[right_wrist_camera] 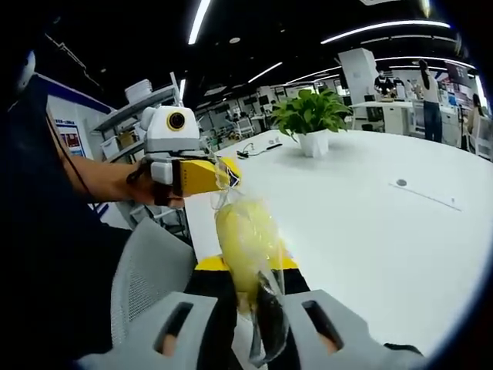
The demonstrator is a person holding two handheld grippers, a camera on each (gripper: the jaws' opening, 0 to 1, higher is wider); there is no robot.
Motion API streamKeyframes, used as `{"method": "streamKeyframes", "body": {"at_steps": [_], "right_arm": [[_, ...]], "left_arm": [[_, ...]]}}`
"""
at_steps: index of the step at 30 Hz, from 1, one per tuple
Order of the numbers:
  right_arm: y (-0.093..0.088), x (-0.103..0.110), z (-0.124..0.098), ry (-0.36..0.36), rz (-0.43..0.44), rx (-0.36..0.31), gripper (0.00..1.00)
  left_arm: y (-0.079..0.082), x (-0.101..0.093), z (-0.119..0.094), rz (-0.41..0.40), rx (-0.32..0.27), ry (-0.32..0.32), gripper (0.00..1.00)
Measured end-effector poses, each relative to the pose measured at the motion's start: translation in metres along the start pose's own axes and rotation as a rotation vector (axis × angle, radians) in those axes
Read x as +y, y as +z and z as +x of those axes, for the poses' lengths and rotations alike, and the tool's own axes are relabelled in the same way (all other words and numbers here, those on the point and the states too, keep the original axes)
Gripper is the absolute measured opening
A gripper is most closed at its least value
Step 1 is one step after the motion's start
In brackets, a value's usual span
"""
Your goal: Compare the silicone blocks by pressing each to a similar depth, holding the contact briefly, and releasing to observe deformation and rebound differences across the visible hardness samples.
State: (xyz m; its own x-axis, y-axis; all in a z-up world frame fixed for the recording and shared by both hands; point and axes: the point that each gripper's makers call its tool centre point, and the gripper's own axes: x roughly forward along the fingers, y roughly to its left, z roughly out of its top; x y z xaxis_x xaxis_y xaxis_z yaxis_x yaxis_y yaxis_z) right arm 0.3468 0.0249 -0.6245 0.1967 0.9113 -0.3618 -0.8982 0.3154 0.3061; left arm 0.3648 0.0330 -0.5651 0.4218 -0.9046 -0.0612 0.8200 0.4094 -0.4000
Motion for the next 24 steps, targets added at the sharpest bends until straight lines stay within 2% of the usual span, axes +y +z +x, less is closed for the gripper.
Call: {"method": "streamKeyframes", "body": {"at_steps": [16, 22, 24], "right_arm": [[-0.0036, -0.0017, -0.0017, 0.005, 0.004, 0.015, 0.04], [-0.0025, -0.0009, -0.0021, 0.010, -0.014, 0.033, 0.04], [-0.0035, -0.0013, -0.0026, 0.010, -0.017, 0.040, 0.04]], "left_arm": [[-0.0034, -0.0006, 0.0020, -0.037, 0.002, 0.002, 0.00], [-0.0036, -0.0010, 0.0004, -0.103, 0.001, -0.012, 0.00], [-0.0048, -0.0023, 0.0010, -0.060, 0.003, -0.009, 0.00]]}}
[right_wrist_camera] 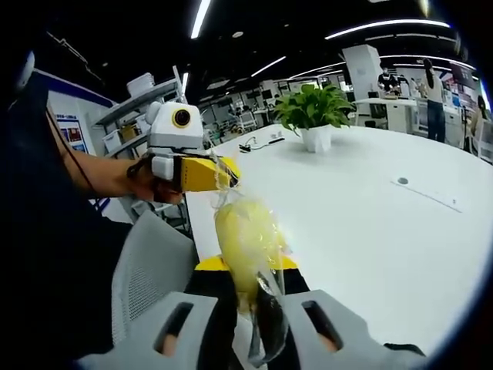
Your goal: Compare the silicone blocks by pressing each to a similar depth, holding the contact briefly, and releasing to observe deformation and rebound differences across the visible hardness samples.
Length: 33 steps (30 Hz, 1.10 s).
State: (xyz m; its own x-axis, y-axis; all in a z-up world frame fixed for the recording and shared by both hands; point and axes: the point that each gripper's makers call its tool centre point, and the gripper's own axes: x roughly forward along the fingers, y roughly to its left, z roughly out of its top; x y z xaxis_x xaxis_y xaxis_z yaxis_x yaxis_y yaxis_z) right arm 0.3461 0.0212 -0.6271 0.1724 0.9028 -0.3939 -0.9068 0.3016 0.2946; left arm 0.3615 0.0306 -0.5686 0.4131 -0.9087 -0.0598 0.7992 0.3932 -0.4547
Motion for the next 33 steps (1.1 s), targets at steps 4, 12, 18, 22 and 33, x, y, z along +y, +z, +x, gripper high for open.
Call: {"method": "streamKeyframes", "body": {"at_steps": [4, 12, 18, 22, 33], "right_arm": [[-0.006, 0.000, -0.001, 0.011, -0.007, 0.044, 0.04], [-0.005, -0.005, 0.003, 0.020, -0.005, 0.067, 0.05], [-0.013, -0.005, 0.003, 0.022, 0.000, 0.069, 0.05], [-0.020, -0.006, 0.006, 0.021, 0.001, 0.094, 0.05], [-0.023, -0.010, 0.013, 0.018, 0.042, 0.077, 0.05]], "left_arm": [[-0.007, 0.001, 0.001, -0.009, 0.006, 0.014, 0.00], [-0.005, 0.008, 0.000, -0.033, -0.026, 0.046, 0.00], [-0.012, 0.011, 0.004, -0.058, -0.002, 0.045, 0.00], [-0.021, 0.012, 0.004, -0.004, 0.010, 0.036, 0.00], [-0.023, 0.020, 0.002, 0.041, 0.018, 0.035, 0.00]]}}
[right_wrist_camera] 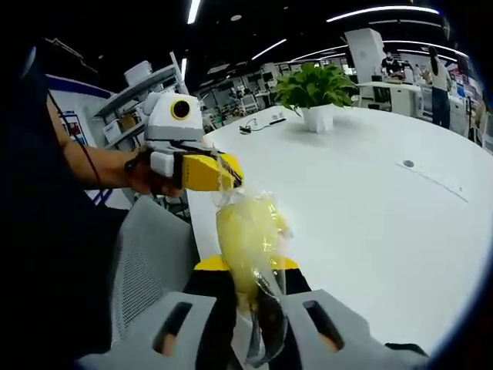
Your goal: Compare the silicone blocks by pressing each to a similar depth, holding the contact briefly, and releasing to observe deformation and rebound differences across the visible hardness samples.
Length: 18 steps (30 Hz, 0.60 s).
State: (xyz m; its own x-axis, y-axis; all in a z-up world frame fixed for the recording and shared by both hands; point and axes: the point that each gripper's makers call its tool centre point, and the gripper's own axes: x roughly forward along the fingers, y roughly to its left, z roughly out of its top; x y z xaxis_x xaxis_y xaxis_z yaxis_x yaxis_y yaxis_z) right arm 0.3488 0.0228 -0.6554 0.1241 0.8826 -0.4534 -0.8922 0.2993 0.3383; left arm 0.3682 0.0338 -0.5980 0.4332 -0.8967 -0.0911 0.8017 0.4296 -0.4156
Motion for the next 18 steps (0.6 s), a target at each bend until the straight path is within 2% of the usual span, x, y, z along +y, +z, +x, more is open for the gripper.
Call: {"method": "streamKeyframes", "body": {"at_steps": [3, 5, 7, 8, 9, 11, 13, 16, 18], "right_arm": [[-0.006, 0.002, 0.000, -0.009, 0.000, 0.025, 0.06], [-0.007, 0.000, -0.002, -0.019, -0.023, 0.043, 0.06], [-0.007, -0.001, -0.006, -0.017, -0.023, 0.035, 0.06], [-0.003, 0.000, -0.005, -0.010, -0.004, 0.003, 0.06], [-0.002, 0.000, -0.003, -0.011, 0.008, -0.001, 0.06], [0.002, -0.001, -0.001, -0.020, -0.014, 0.007, 0.06], [0.003, -0.001, -0.001, -0.023, -0.027, 0.006, 0.06], [0.003, 0.000, -0.002, -0.025, -0.022, -0.020, 0.08], [0.007, 0.001, -0.002, -0.030, 0.010, -0.048, 0.09]], "left_arm": [[-0.006, 0.004, 0.005, -0.067, 0.013, 0.021, 0.00], [-0.008, -0.002, 0.005, -0.046, 0.017, 0.012, 0.00], [-0.004, -0.005, 0.005, -0.033, 0.015, 0.016, 0.00], [-0.002, -0.003, 0.004, -0.023, 0.008, 0.025, 0.00], [0.001, 0.000, 0.004, -0.021, -0.003, 0.053, 0.00], [0.001, 0.004, 0.003, -0.067, -0.020, 0.079, 0.00], [0.003, 0.003, 0.001, -0.095, -0.041, 0.070, 0.00], [0.004, -0.001, 0.000, -0.052, -0.041, 0.057, 0.00], [0.008, -0.002, -0.003, -0.060, -0.052, 0.046, 0.00]]}}
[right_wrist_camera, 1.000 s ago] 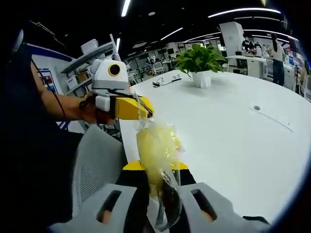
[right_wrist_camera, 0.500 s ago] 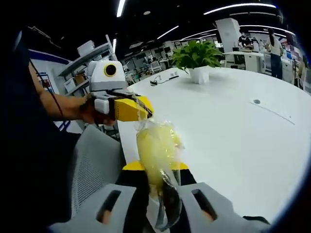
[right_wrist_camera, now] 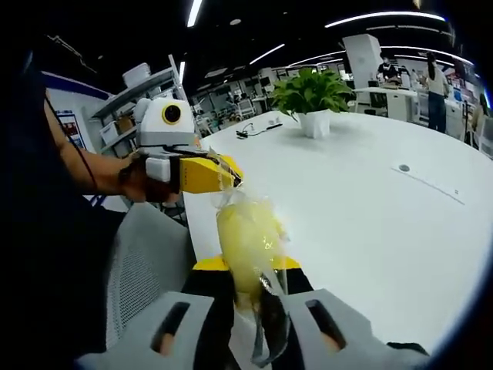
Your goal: Compare the silicone blocks by pressing each to a similar depth, holding the contact briefly, and releasing to observe deformation and rebound differences across the visible hardness samples.
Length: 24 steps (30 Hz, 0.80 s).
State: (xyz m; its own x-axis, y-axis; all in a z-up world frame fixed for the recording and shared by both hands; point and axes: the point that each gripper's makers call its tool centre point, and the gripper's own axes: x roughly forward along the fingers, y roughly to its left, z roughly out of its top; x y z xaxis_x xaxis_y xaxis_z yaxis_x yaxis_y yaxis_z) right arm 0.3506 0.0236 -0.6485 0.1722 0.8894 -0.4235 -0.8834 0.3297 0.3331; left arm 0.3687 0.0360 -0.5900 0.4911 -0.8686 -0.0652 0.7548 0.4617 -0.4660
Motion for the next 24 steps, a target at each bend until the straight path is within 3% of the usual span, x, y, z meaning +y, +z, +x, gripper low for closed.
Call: {"method": "streamKeyframes", "body": {"at_steps": [4, 7, 9, 15, 17, 22, 24], "right_arm": [[0.003, 0.002, 0.001, -0.012, -0.003, -0.025, 0.11], [0.002, 0.004, 0.002, 0.000, -0.006, -0.015, 0.12], [0.004, 0.005, 0.002, 0.010, 0.019, -0.033, 0.13], [0.012, 0.001, -0.002, -0.011, 0.017, -0.090, 0.16], [0.013, 0.001, -0.004, -0.019, 0.013, -0.096, 0.17], [0.016, -0.003, -0.008, -0.043, 0.008, -0.118, 0.22], [0.020, -0.009, -0.010, -0.075, 0.016, -0.147, 0.29]], "left_arm": [[0.005, 0.000, -0.001, -0.032, -0.006, -0.011, 0.00], [0.003, 0.000, -0.002, -0.147, 0.033, -0.007, 0.00], [0.006, 0.001, -0.002, -0.127, 0.026, -0.008, 0.00], [0.015, -0.007, 0.000, -0.162, 0.001, -0.029, 0.00], [0.017, -0.012, 0.000, -0.250, 0.004, -0.048, 0.00], [0.019, -0.013, 0.000, -0.225, -0.001, -0.047, 0.00], [0.021, -0.012, 0.001, -0.234, -0.009, -0.040, 0.00]]}}
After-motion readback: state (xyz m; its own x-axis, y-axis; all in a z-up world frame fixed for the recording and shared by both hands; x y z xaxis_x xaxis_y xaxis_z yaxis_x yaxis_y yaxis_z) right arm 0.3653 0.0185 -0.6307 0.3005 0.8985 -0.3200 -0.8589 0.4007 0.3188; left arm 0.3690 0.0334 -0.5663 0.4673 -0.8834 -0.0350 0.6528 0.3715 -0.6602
